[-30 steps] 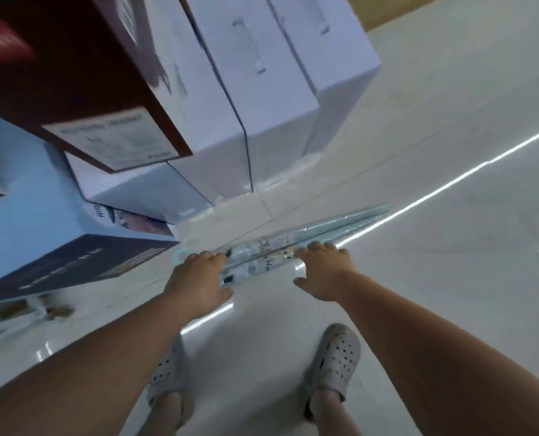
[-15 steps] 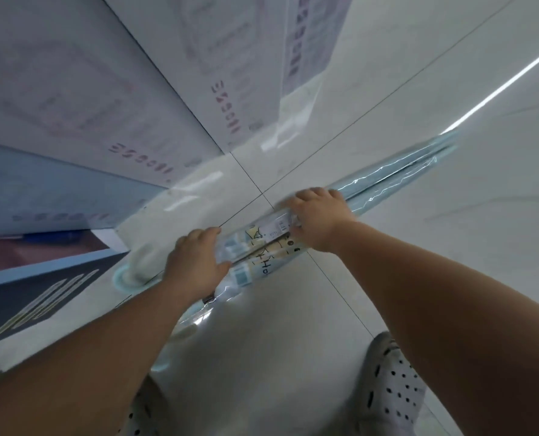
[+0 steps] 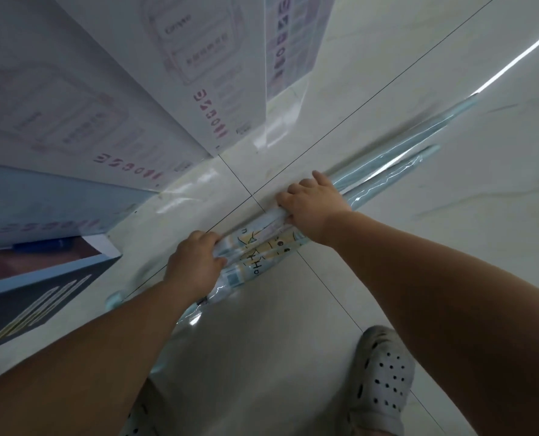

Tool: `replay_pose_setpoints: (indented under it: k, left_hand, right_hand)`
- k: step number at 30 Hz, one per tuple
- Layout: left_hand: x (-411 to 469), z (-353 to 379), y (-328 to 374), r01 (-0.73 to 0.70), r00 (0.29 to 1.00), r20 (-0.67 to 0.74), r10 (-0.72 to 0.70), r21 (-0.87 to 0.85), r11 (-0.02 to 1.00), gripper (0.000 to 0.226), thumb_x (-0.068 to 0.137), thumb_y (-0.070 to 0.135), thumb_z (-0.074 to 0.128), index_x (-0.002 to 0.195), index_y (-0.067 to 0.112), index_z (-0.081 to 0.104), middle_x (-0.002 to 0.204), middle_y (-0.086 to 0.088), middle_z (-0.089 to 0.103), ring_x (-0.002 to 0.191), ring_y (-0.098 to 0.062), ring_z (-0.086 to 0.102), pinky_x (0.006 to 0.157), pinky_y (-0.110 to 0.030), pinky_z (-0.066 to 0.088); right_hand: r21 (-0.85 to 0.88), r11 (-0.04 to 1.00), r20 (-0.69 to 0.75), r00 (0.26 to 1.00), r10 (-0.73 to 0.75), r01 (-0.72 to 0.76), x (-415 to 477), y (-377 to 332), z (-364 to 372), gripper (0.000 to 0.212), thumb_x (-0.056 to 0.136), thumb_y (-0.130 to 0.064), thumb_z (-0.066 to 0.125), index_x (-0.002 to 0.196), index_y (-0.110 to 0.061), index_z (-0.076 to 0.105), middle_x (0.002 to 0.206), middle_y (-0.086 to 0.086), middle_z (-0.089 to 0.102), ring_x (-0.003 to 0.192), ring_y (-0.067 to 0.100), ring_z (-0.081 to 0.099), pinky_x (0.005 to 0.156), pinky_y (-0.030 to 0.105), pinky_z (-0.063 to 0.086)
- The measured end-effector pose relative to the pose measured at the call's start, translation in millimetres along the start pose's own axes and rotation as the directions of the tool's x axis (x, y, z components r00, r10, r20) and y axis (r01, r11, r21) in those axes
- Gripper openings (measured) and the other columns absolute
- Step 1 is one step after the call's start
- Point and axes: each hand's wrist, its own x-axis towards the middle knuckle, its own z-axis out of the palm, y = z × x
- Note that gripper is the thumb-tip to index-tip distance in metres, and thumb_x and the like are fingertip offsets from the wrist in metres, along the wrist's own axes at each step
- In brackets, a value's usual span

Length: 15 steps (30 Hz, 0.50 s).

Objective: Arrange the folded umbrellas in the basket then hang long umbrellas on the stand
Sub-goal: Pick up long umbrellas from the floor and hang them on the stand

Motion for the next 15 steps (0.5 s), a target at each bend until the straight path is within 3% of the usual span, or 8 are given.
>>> replay_pose_setpoints:
  k: [10,15]
  left_hand:
    - [-147.1,-120.0,108.4,-0.085,0.995,0.044,0.094,-0.167,0.982,0.029,0.085,0.031,0.075,0.109,0.032,0.060,0.103,0.007,0.066,0.091,-0.019,0.062,0.080,-0.034,0.051]
    - [-258.7,-212.9,189.0,-0.198,0.977,0.060,0.206,-0.110,0.974,0.027,0.082,0.034,0.075,0.104,0.038,0.058,0.101,0.013,0.063,0.089,-0.014,0.061,0.080,-0.034,0.053]
  right_hand:
    - [0.165,0.980,-0.076,0.989,0.126,-0.112,-208.7,22.5,-125.7,0.028,0.096,-0.045,0.052,0.119,-0.028,0.053,0.115,-0.005,0.065,0.119,0.022,0.059,0.123,0.052,0.006]
    - [0.254,0.949,-0.066,0.975,0.211,-0.188,-359.2,24.4,-216.7,0.028,0.096,-0.046,0.052,0.119,-0.030,0.053,0.117,-0.006,0.064,0.115,0.021,0.059,0.120,0.047,0.020]
